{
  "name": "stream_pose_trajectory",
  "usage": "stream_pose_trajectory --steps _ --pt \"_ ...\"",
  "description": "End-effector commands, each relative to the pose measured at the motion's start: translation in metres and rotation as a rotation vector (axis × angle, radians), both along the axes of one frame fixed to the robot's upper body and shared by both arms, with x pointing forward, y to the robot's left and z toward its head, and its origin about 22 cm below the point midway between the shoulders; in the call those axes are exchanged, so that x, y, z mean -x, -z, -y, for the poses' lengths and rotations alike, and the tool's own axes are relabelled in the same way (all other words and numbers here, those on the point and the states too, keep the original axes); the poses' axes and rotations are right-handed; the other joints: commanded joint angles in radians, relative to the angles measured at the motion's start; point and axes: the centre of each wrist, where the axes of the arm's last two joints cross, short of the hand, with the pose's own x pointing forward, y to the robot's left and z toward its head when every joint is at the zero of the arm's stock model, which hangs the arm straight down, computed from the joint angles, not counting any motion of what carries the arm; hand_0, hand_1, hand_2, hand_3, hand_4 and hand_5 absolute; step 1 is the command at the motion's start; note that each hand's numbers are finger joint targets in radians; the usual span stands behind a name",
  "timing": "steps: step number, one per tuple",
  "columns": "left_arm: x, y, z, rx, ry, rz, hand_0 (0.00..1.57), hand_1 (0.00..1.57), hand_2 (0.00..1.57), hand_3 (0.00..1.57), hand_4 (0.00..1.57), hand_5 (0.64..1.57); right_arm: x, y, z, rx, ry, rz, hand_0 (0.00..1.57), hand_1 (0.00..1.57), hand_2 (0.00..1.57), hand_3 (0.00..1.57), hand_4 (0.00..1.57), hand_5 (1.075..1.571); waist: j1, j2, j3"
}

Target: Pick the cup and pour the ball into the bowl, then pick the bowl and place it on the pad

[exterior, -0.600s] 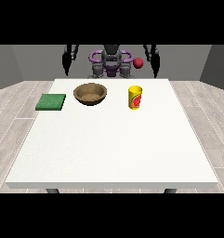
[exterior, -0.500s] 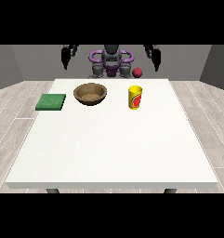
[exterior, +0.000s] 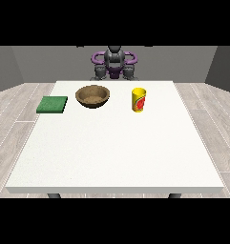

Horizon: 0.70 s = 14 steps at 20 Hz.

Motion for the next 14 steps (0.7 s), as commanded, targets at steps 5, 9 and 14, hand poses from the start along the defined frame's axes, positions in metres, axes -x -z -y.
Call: stream_pose_trajectory --steps 5,9,14 --pt "0.016 -0.018 0.013 0.127 0.067 -0.097 0.0 0.0 0.0 0.0 0.0 1.536 0.027 -0.022 -0.096 -0.068 -0.008 -0.18 0.0 0.0 0.0 0.0 0.57 1.571 0.011 -0.047 0.0037" --pt "-0.002 -0.037 0.016 0.076 0.07 0.057 0.0 0.0 0.0 0.0 0.0 1.518 -0.001 -0.073 -0.111 0.016 -0.054 0.036 0.0 0.0 0.0 0.0 0.3 1.569 -0.028 0.153 0.0038" --pt "-0.034 -0.07 0.004 0.024 0.041 0.324 0.0 0.0 0.0 0.0 0.0 1.512 -0.021 -0.078 -0.092 0.027 -0.045 0.215 0.0 0.0 0.0 0.0 0.0 1.569 -0.064 0.44 0.0043"
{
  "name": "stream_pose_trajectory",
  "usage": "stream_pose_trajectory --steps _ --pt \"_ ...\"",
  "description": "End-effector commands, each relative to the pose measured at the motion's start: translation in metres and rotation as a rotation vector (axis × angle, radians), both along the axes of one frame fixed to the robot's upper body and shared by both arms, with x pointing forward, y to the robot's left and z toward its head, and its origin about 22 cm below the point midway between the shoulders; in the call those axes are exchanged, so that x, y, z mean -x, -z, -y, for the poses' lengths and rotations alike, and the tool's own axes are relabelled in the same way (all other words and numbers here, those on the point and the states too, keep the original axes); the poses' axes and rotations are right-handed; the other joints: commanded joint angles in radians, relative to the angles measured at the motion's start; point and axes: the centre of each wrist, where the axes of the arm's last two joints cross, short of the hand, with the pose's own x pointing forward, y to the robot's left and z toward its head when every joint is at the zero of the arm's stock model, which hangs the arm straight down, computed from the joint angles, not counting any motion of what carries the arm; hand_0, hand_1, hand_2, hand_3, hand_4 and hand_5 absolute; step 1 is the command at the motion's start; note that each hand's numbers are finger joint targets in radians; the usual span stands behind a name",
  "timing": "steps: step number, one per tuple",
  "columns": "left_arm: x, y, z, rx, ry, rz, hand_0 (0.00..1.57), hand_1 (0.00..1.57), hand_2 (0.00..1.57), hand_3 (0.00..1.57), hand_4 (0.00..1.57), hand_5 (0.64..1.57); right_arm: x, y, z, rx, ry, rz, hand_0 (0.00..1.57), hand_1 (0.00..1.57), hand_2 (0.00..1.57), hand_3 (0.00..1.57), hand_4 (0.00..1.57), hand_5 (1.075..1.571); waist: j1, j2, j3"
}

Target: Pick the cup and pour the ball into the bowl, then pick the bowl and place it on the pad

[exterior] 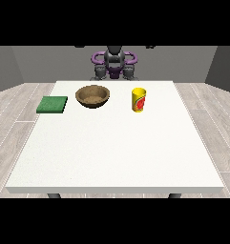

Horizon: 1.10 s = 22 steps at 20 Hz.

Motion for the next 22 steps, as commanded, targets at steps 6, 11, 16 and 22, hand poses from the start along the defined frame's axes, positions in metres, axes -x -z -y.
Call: stream_pose_trajectory --steps 6,11,16,22 --pt "-0.046 -0.045 -0.016 -0.151 -0.11 0.299 0.0 0.0 0.0 0.0 0.0 1.459 -0.02 -0.033 0.014 -0.013 -0.07 0.237 0.0 0.0 0.0 0.0 0.0 1.568 -0.095 0.331 0.0008" --pt "-0.052 0.017 -0.067 -0.168 -0.246 0.236 0.0 0.0 0.0 0.0 0.0 1.434 0.004 -0.047 0.03 -0.013 -0.143 0.245 0.0 0.0 0.0 0.0 0.0 1.568 -0.186 0.323 -0.0002" --pt "-0.056 0.063 -0.058 -0.156 -0.214 0.272 0.0 0.0 0.0 0.0 0.0 1.405 -0.006 -0.059 0.044 -0.005 -0.105 0.336 0.0 0.0 0.0 0.0 0.0 1.568 -0.16 0.403 -0.0001" --pt "-0.063 0.104 -0.054 -0.159 -0.187 0.192 0.0 0.0 0.0 0.0 0.0 1.409 -0.011 -0.056 0.064 -0.022 -0.068 0.288 0.0 0.0 0.0 0.0 0.0 1.569 -0.127 0.338 0.0003"
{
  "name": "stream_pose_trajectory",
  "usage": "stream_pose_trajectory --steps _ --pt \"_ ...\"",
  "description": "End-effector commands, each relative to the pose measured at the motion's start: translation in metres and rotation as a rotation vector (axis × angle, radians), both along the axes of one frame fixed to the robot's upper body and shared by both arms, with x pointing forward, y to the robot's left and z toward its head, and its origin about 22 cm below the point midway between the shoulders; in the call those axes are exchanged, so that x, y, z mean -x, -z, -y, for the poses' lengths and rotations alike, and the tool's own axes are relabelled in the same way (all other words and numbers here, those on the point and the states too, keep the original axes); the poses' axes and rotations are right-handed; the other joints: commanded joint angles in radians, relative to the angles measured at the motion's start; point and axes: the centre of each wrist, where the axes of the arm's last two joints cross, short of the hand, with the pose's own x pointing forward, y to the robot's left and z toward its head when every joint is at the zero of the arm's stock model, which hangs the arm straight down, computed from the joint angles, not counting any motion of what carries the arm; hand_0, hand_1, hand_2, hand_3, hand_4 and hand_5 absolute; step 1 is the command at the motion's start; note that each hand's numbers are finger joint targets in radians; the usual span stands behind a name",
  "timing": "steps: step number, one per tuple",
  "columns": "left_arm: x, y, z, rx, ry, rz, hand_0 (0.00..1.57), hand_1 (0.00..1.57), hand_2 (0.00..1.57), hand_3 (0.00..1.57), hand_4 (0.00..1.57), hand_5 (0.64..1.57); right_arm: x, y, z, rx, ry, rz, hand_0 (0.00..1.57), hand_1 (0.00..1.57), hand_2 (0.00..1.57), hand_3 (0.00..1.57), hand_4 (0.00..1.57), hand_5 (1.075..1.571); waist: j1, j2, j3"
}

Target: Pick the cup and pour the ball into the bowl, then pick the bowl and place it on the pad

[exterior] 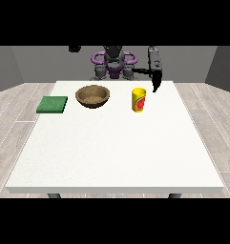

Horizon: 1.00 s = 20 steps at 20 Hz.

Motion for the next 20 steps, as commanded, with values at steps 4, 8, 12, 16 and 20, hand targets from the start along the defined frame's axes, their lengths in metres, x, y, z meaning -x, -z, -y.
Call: stream_pose_trajectory --steps 4,8,12,16,20 --pt "-0.002 0.046 -0.019 0.03 -0.03 -0.059 0.0 0.0 0.0 0.0 0.0 1.444 0.011 -0.004 0.021 0.004 -0.003 -0.038 0.0 0.0 0.0 0.0 0.0 1.568 -0.027 -0.026 0.0" --pt "-0.01 0.051 -0.024 0.033 -0.059 -0.024 0.0 0.0 0.0 0.0 0.0 1.432 0.018 -0.001 0.035 -0.002 -0.038 0.013 0.0 0.0 0.0 0.0 0.0 1.567 -0.06 0.007 0.0001" --pt "-0.018 0.05 -0.021 0.033 -0.077 -0.056 0.0 0.0 0.0 0.0 0.0 1.418 0.018 -0.009 0.058 -0.002 -0.009 -0.013 0.0 0.0 0.0 0.0 0.0 1.568 -0.081 -0.015 0.0002" --pt "-0.011 0.071 -0.021 0.041 -0.124 0.016 0.0 0.0 0.0 0.0 0.0 1.429 0.029 -0.026 0.071 0.003 -0.052 0.094 0.0 0.0 0.0 0.0 0.0 1.567 -0.129 0.07 -0.0001" --pt "-0.031 0.055 -0.033 0.048 -0.137 0.031 0.0 0.0 0.0 0.0 0.0 1.426 0.045 -0.032 0.059 0.023 -0.042 0.121 0.0 0.0 0.0 0.0 0.0 1.566 -0.142 0.102 -0.0006"
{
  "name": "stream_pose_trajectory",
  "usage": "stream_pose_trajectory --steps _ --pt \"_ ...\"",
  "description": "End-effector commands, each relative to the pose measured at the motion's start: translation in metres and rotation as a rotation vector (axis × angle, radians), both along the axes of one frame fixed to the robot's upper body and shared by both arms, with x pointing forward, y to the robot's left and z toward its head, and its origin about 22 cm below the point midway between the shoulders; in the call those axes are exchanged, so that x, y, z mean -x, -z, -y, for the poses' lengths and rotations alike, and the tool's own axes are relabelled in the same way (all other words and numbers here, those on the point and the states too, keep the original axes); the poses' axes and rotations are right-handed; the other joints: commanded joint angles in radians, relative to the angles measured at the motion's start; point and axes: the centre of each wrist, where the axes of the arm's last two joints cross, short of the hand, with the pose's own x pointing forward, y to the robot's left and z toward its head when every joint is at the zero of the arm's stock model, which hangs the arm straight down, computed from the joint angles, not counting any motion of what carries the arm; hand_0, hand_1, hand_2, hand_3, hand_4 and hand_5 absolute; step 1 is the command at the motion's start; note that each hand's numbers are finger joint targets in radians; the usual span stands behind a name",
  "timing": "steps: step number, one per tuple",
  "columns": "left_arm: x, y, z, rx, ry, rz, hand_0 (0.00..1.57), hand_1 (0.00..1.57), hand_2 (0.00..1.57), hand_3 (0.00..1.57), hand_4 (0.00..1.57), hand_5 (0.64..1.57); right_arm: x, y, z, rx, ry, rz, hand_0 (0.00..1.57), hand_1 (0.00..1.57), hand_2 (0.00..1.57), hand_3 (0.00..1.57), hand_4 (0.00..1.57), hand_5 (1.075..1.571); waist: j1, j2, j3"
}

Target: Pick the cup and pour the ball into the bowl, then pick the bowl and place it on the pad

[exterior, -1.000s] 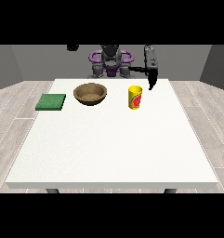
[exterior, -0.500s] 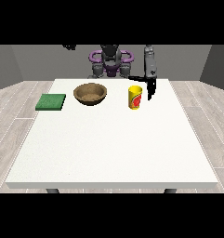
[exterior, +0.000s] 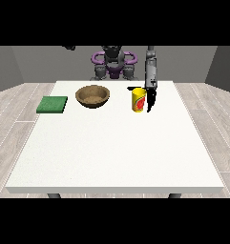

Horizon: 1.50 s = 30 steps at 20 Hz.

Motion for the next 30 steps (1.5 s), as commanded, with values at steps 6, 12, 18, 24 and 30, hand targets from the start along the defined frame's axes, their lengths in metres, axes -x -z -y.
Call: stream_pose_trajectory --steps 6,12,18,24,30 --pt "0.012 0.011 -0.026 -0.255 -0.167 0.075 1.32 1.32 1.57 1.57 0.96 1.53 0.012 -0.015 0.023 -0.016 -0.019 0.074 0.0 0.0 0.0 0.0 0.0 1.562 -0.057 0.049 0.0012" --pt "0.009 0.021 -0.012 -0.334 -0.21 0.072 1.32 1.32 1.57 1.57 1.08 1.484 0.025 -0.031 0.037 0.004 -0.034 0.087 0.0 0.0 0.0 0.0 0.09 1.561 -0.086 0.074 -0.0001" --pt "-0.017 -0.006 0.017 -0.482 -0.159 -0.026 1.34 1.34 1.57 1.57 1.11 1.498 0.0 0.009 0.058 -0.011 0.027 -0.094 0.0 0.0 0.0 0.0 0.18 1.558 0.005 -0.114 0.0018" --pt "-0.045 -0.036 0.058 -0.72 -0.217 0.011 1.39 1.39 1.57 1.57 1.1 1.526 -0.013 0.008 0.055 -0.032 0.044 -0.076 0.0 0.0 0.0 0.0 0.24 1.56 0.007 -0.111 0.002" --pt "-0.072 -0.068 0.082 -0.938 -0.387 -0.014 1.41 1.41 1.57 1.57 0.94 1.564 -0.024 0.008 0.051 -0.008 -0.007 -0.079 0.0 0.0 0.0 0.0 0.29 1.561 -0.051 -0.097 0.0027"
